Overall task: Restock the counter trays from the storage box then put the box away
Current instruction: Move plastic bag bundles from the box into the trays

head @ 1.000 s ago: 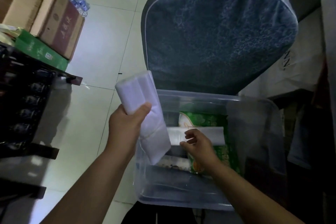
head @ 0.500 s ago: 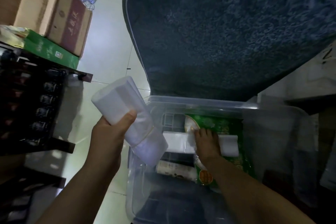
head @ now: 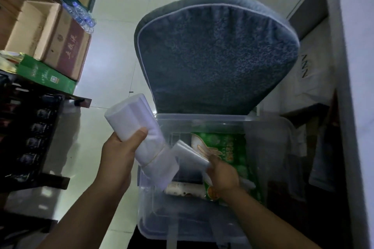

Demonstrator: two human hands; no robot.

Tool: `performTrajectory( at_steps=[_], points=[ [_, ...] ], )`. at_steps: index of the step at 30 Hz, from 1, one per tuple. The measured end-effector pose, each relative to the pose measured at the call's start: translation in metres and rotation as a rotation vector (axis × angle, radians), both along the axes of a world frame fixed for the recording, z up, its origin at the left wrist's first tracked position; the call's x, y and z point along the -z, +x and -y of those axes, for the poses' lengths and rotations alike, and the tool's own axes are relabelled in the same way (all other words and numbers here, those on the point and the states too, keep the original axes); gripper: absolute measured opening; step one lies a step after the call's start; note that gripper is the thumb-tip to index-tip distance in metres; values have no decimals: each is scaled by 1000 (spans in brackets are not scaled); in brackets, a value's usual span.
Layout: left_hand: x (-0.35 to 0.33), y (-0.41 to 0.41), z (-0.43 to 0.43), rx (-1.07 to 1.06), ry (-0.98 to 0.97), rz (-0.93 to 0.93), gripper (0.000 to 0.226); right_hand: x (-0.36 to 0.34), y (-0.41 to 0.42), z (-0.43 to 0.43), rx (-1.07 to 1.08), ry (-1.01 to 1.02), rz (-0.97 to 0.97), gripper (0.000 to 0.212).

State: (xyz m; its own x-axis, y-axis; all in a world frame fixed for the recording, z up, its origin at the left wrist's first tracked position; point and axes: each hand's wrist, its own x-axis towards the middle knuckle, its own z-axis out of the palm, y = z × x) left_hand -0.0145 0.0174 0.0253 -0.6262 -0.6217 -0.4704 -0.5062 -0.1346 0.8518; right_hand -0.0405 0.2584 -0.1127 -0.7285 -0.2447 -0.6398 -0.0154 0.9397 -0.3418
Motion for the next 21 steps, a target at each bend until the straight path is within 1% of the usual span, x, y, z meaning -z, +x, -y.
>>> performTrajectory(
  at_steps=[2, 4, 6, 8, 10, 13, 16, 19, 21],
  points=[
    [-9, 5, 1, 9, -13, 7, 24, -30, 4, 0, 186, -80, -50, 25],
    [-19, 9, 2, 34, -23, 22, 16, -57, 8, 1, 290, -126, -131, 20],
    [-30, 14, 3, 65, -18, 22, 21, -85, 13, 7, 380, -175, -204, 17],
    [-44, 17, 6, 96, 9, 7, 19, -114, 20, 11, 471, -235, -277, 15],
    [-58, 20, 10, 134, 35, -15, 19, -143, 33, 12, 567, -288, -366, 22],
    [-79, 25, 13, 194, 86, -57, 18, -185, 60, 10, 749, -410, -486, 24],
    [-98, 27, 10, 289, 107, -76, 28, -222, 87, 2, 900, -481, -572, 18],
    [-114, 28, -10, 373, 152, -83, 42, -257, 115, -13, 1000, -490, -657, 14],
    [-126, 29, -31, 442, 161, -95, 42, -279, 136, -27, 1038, -466, -727, 15]
  ],
)
